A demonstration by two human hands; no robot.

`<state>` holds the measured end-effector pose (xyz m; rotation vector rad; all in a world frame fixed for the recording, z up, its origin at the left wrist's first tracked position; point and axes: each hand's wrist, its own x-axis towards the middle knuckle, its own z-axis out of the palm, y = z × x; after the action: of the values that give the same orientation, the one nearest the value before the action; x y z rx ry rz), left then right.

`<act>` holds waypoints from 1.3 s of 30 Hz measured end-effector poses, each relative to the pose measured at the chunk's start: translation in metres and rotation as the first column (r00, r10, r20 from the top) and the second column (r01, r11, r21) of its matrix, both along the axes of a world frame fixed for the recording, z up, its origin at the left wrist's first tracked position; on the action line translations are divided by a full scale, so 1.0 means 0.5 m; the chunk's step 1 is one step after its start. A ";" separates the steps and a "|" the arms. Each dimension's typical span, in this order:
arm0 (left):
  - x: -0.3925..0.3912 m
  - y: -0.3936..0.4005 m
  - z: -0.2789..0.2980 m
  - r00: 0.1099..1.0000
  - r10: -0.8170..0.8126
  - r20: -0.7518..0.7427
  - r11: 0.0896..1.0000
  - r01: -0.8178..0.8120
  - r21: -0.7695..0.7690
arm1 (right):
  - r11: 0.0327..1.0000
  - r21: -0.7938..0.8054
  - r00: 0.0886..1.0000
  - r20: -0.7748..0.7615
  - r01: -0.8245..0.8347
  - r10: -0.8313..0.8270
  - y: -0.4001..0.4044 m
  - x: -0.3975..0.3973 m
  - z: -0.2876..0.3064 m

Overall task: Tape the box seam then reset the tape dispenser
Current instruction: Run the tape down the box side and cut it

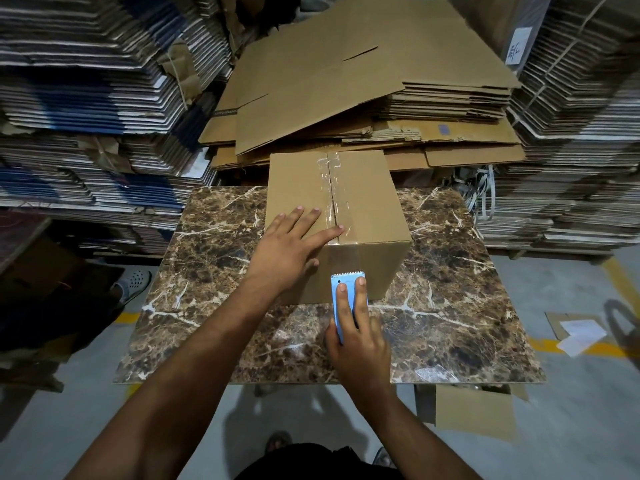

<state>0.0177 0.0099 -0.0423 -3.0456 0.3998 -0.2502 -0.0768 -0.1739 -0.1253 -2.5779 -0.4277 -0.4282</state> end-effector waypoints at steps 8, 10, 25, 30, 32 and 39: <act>0.008 -0.004 0.006 0.999 0.035 -0.024 0.999 -0.035 -0.020 | 1.000 0.014 0.998 -0.064 -0.020 0.021 -0.007 -0.007 0.001; 0.012 -0.004 0.009 0.999 0.036 -0.041 0.999 -0.037 -0.020 | 0.999 0.010 0.995 -0.095 -0.034 0.035 -0.016 -0.018 -0.009; 0.010 0.000 -0.002 1.000 0.029 -0.011 1.000 -0.029 -0.006 | 0.970 -0.226 0.920 -0.391 -0.092 -0.004 0.005 0.054 0.075; 0.011 -0.002 0.000 0.999 0.037 -0.004 0.996 -0.037 -0.083 | 0.971 -0.220 0.919 -0.394 -0.089 -0.005 0.016 0.067 0.097; 0.012 -0.010 -0.003 0.997 0.070 0.013 0.994 -0.068 -0.082 | 0.974 -0.207 0.923 -0.385 -0.091 0.005 0.017 0.074 0.096; 0.014 -0.020 -0.022 0.990 0.110 0.087 0.992 -0.105 -0.066 | 0.983 -0.162 0.929 -0.370 -0.088 0.022 0.025 0.097 0.119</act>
<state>0.0247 -0.0002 -0.0531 -3.0887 0.2256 -0.3993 -0.0284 -0.1613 -0.0660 -2.7263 -0.4166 0.1225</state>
